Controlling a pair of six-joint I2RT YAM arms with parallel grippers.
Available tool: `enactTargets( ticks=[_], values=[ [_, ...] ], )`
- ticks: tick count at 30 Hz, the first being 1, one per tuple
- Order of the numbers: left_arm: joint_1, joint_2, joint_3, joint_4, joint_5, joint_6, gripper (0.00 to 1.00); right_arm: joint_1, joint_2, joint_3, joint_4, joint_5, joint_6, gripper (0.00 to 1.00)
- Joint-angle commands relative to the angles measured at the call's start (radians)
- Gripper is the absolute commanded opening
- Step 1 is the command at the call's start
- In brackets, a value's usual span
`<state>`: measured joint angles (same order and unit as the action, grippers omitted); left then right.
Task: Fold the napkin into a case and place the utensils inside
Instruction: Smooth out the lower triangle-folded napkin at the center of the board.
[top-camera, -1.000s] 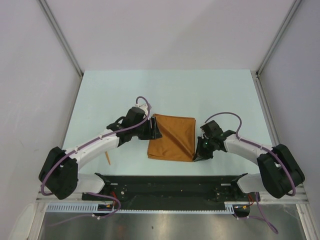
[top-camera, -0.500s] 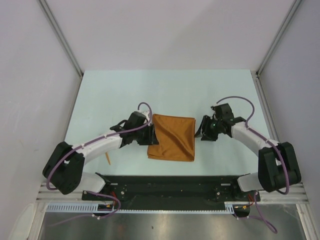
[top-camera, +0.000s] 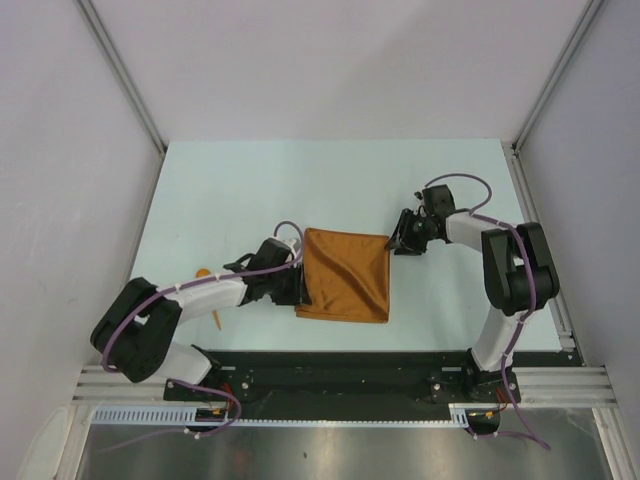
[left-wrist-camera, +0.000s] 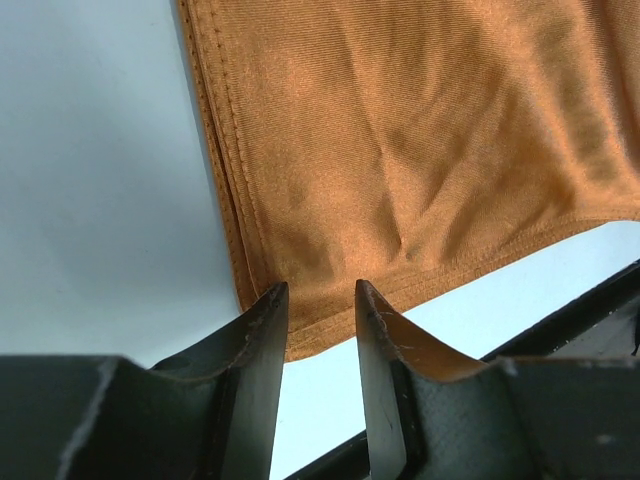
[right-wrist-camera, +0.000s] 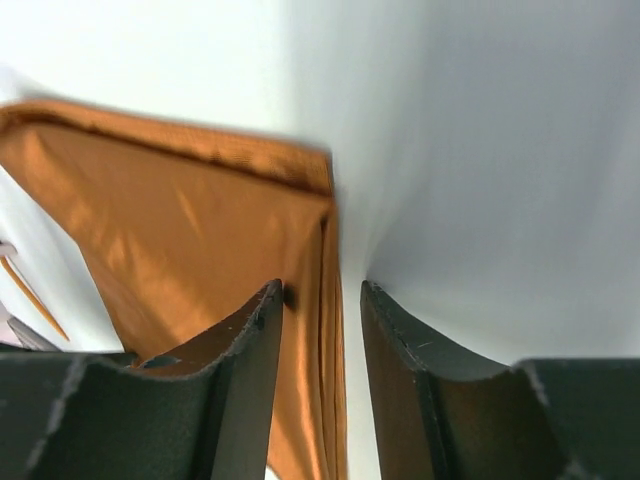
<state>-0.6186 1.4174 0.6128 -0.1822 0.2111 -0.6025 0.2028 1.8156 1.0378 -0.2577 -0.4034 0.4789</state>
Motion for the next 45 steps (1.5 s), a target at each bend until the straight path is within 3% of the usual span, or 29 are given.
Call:
enactTargets(
  ticks=[1,11,18,20,22,23,26,30,33,38,41,42,45],
  values=[
    [0.002,0.009,-0.048,0.018,-0.013,-0.009,0.39,-0.011,0.069,0.074,0.081,-0.008,-0.020,0.41],
    [-0.004,-0.084,-0.084,-0.055,-0.035,-0.016,0.35,-0.022,0.183,0.154,0.101,-0.020,-0.025,0.15],
    [-0.024,-0.144,-0.062,-0.089,0.010,-0.036,0.36,-0.025,0.212,0.214,0.077,0.017,-0.055,0.11],
    [-0.024,-0.169,-0.045,-0.102,0.036,-0.034,0.43,-0.022,0.212,0.234,0.060,0.006,-0.062,0.13],
    [-0.024,-0.204,0.007,-0.120,0.036,-0.026,0.54,-0.016,0.199,0.249,0.043,0.017,-0.077,0.18],
    [-0.021,-0.212,0.034,-0.128,0.015,-0.019,0.66,-0.006,0.195,0.255,0.028,0.043,-0.086,0.22],
    [0.008,-0.184,0.172,-0.172,-0.039,0.027,0.75,0.012,0.172,0.286,-0.052,0.089,-0.115,0.36],
    [0.083,-0.071,0.350,-0.142,-0.035,0.102,0.74,0.041,0.102,0.274,-0.161,0.166,-0.140,0.58],
    [0.137,0.122,0.509,-0.178,-0.055,0.211,0.75,0.076,0.024,0.205,-0.192,0.181,-0.140,0.69],
    [0.184,0.378,0.696,-0.261,-0.056,0.470,0.78,0.167,-0.132,0.065,-0.227,0.213,-0.143,0.76],
    [0.201,0.436,0.803,-0.323,-0.059,0.599,0.78,0.280,-0.235,0.042,-0.270,0.375,-0.146,0.78],
    [0.201,0.442,0.800,-0.301,-0.049,0.695,0.78,0.308,-0.255,0.036,-0.268,0.393,-0.146,0.82],
    [0.240,0.475,0.834,-0.274,0.031,0.721,0.79,0.389,-0.294,0.031,-0.229,0.355,-0.137,0.87]
  ],
)
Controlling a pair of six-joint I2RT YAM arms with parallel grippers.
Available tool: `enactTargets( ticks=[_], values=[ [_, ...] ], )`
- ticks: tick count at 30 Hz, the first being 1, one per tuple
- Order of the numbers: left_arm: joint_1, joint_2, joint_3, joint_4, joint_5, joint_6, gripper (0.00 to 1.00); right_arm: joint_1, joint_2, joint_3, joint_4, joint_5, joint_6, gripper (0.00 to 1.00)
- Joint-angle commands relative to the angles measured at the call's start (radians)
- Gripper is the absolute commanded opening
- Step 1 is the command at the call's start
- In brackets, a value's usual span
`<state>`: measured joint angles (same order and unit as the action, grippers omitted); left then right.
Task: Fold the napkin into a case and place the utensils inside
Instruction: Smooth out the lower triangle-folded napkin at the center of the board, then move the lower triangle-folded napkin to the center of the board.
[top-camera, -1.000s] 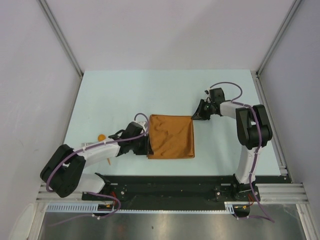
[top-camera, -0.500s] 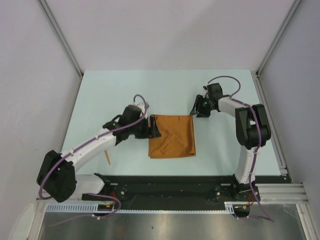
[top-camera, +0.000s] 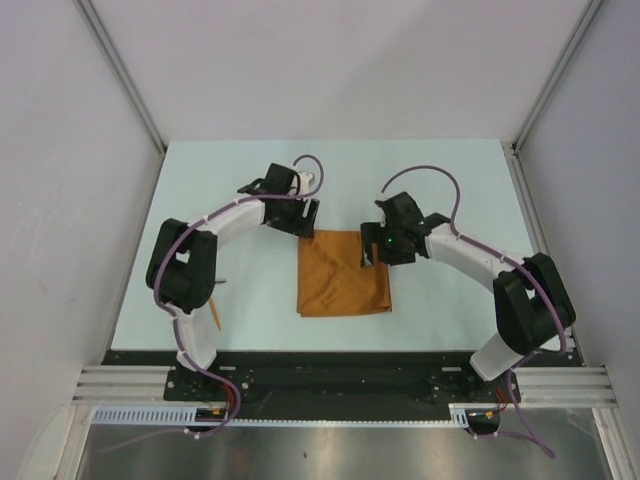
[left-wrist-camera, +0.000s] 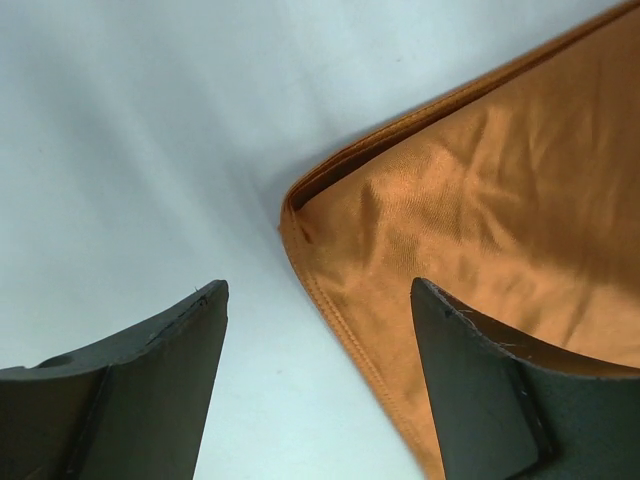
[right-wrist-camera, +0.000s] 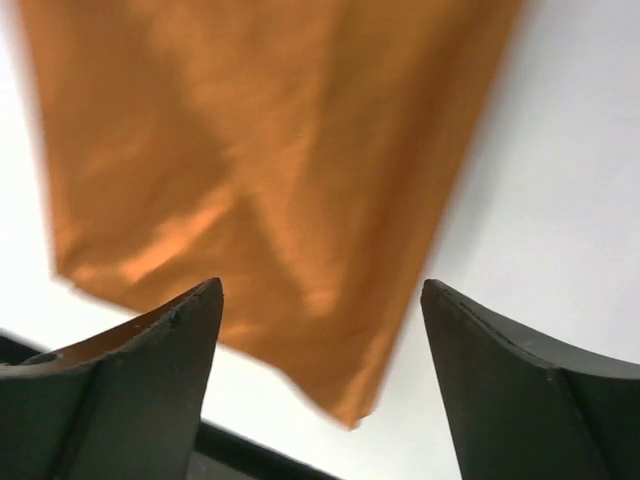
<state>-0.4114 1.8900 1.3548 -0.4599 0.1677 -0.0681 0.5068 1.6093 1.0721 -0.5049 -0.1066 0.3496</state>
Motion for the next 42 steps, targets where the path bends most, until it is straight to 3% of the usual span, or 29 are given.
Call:
enactTargets(
  ticks=[1,5,7,8,13,17,26,30,34,42],
  values=[
    [0.051,0.012,0.095,0.018,0.143,0.191,0.79,0.104,-0.089,-0.004,0.031,0.021,0.008,0.87],
    [0.057,0.067,0.122,0.020,0.225,0.217,0.78,0.137,-0.084,-0.069,0.103,-0.086,0.086,0.81],
    [0.056,0.096,0.113,0.036,0.248,0.212,0.77,0.136,-0.094,-0.144,0.143,-0.149,0.135,0.70],
    [0.057,0.104,0.109,0.041,0.257,0.188,0.76,0.137,-0.094,-0.164,0.175,-0.168,0.147,0.57],
    [0.059,0.101,0.060,0.134,0.222,0.079,0.75,0.167,-0.159,-0.292,0.184,-0.191,0.183,0.31],
    [0.063,0.037,0.006,0.213,0.171,-0.080,0.77,0.151,-0.215,-0.386,0.197,-0.160,0.210,0.29],
    [0.069,-0.097,-0.066,0.159,0.066,-0.311,0.78,-0.005,-0.152,-0.448,0.290,-0.143,0.167,0.28],
    [0.069,-0.152,-0.089,0.147,0.119,-0.296,0.77,-0.074,-0.083,-0.410,0.287,-0.124,0.140,0.27],
    [0.069,-0.082,-0.005,0.046,0.196,-0.184,0.77,-0.129,-0.065,-0.347,0.200,-0.044,0.083,0.27],
    [0.069,0.057,0.156,-0.103,0.141,-0.055,0.77,-0.081,-0.132,-0.259,0.050,0.107,0.040,0.36]
  ],
)
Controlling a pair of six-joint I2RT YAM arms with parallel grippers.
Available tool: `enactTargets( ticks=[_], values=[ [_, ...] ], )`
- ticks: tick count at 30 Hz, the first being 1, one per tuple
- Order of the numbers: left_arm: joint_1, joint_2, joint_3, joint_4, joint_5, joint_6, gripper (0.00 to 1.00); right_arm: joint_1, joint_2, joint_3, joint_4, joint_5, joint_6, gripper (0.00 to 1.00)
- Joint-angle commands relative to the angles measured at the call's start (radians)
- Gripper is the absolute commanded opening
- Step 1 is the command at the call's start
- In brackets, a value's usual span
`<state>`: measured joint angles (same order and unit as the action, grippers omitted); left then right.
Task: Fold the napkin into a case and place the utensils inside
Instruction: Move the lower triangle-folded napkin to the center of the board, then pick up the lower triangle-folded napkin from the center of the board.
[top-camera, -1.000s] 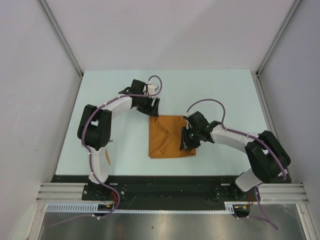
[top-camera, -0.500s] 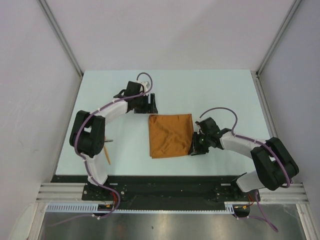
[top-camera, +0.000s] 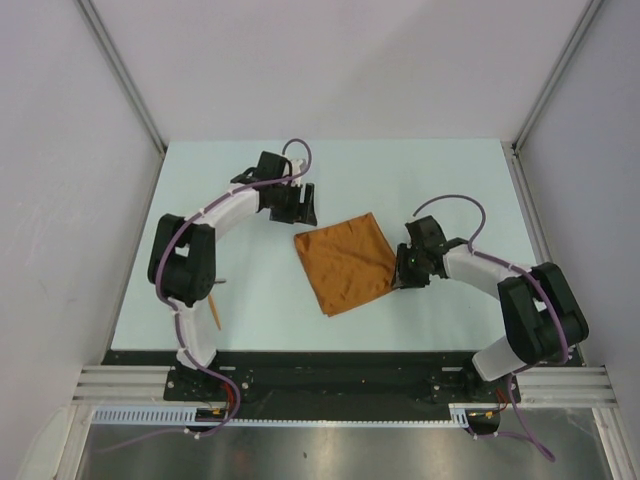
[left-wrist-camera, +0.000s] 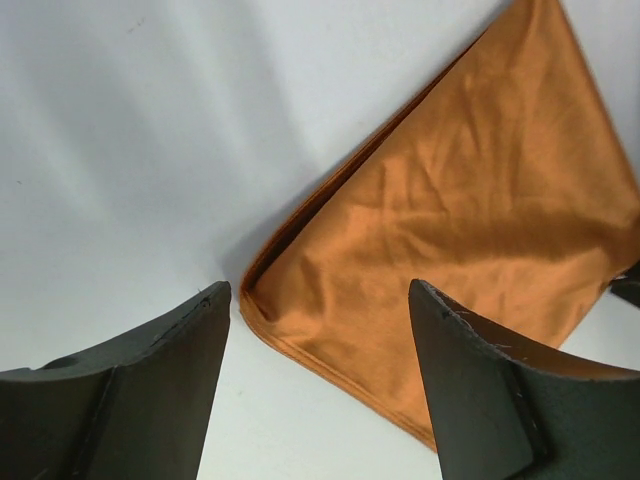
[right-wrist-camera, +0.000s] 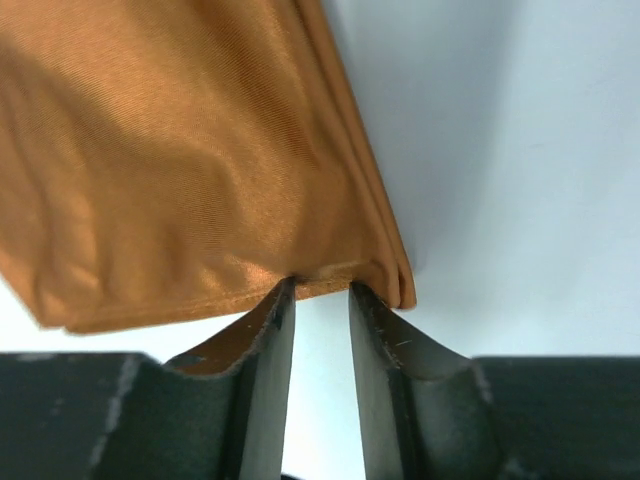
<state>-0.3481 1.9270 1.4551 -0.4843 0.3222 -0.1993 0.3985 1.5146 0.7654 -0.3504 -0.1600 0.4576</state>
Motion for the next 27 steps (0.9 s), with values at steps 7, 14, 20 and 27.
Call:
enactTargets(
  ticks=[7,14,20,27],
  values=[
    [0.006,0.006,-0.009,-0.048,0.021,0.081,0.75,0.315,-0.128,0.158,-0.186,0.235,-0.096,0.66],
    [0.008,0.015,-0.041,-0.068,0.015,0.051,0.65,0.520,0.074,0.351,-0.128,0.238,-0.128,0.81],
    [0.024,-0.048,-0.134,0.012,0.041,-0.048,0.59,0.614,0.300,0.492,-0.134,0.295,-0.131,0.81],
    [0.041,-0.135,-0.240,0.085,-0.021,-0.169,0.55,0.629,0.338,0.483,-0.116,0.307,-0.137,0.68]
  ],
)
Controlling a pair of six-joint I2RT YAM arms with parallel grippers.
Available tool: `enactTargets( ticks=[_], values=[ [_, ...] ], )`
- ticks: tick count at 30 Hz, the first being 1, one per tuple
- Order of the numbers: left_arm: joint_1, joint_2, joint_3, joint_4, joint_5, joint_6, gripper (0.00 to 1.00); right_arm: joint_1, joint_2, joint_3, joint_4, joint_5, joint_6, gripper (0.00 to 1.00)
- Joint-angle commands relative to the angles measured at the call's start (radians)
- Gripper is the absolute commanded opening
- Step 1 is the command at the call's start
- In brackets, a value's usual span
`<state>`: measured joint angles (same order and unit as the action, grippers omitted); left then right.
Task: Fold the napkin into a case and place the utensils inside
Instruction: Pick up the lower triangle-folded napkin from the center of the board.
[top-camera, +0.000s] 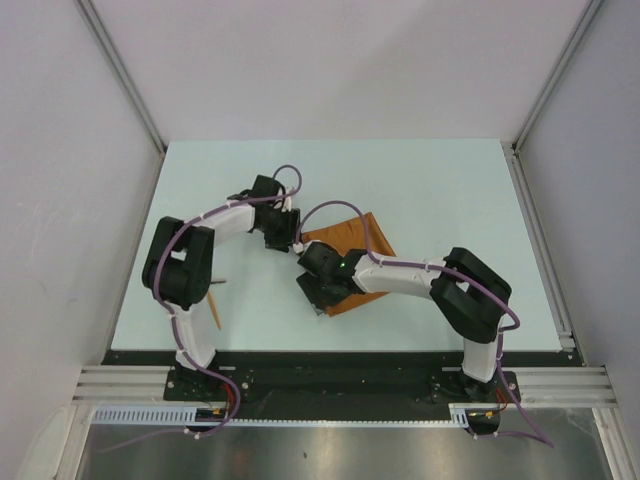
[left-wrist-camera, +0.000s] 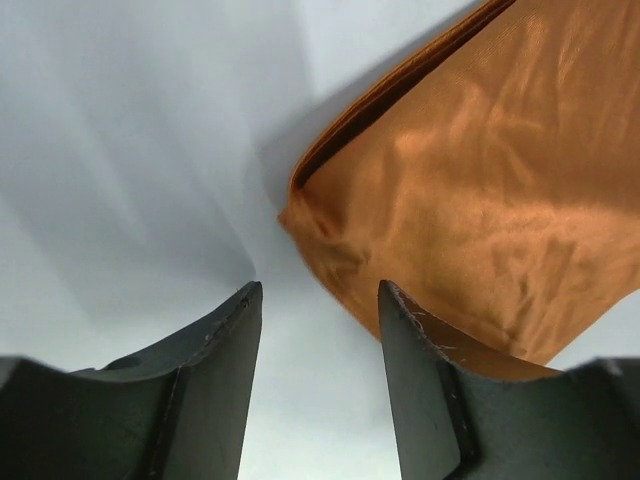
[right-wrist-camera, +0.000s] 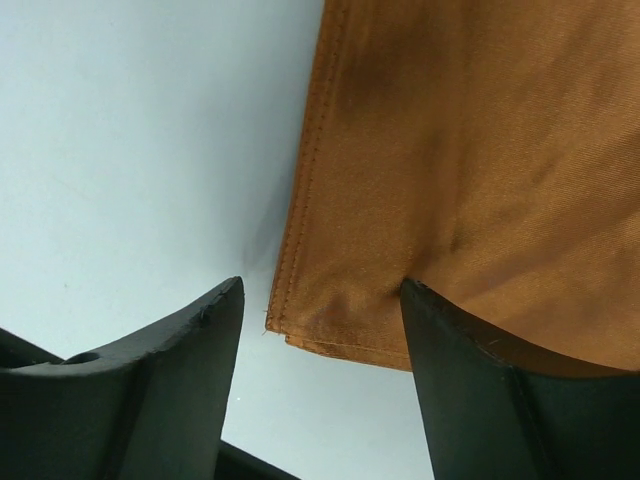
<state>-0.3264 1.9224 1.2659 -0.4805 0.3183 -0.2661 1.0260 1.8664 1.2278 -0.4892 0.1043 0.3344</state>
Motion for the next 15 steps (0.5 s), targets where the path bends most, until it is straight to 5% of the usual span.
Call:
enactTargets(
  ticks=[1,15],
  values=[
    [0.023,-0.149,-0.080,0.106,-0.025,-0.116,0.54,0.000,-0.006,0.022,0.026,0.043,-0.014,0.65],
    [0.133,-0.506,-0.327,0.177,-0.065,-0.226,0.52,-0.047,0.114,0.154,-0.002,0.015,-0.049,0.48]
  ],
)
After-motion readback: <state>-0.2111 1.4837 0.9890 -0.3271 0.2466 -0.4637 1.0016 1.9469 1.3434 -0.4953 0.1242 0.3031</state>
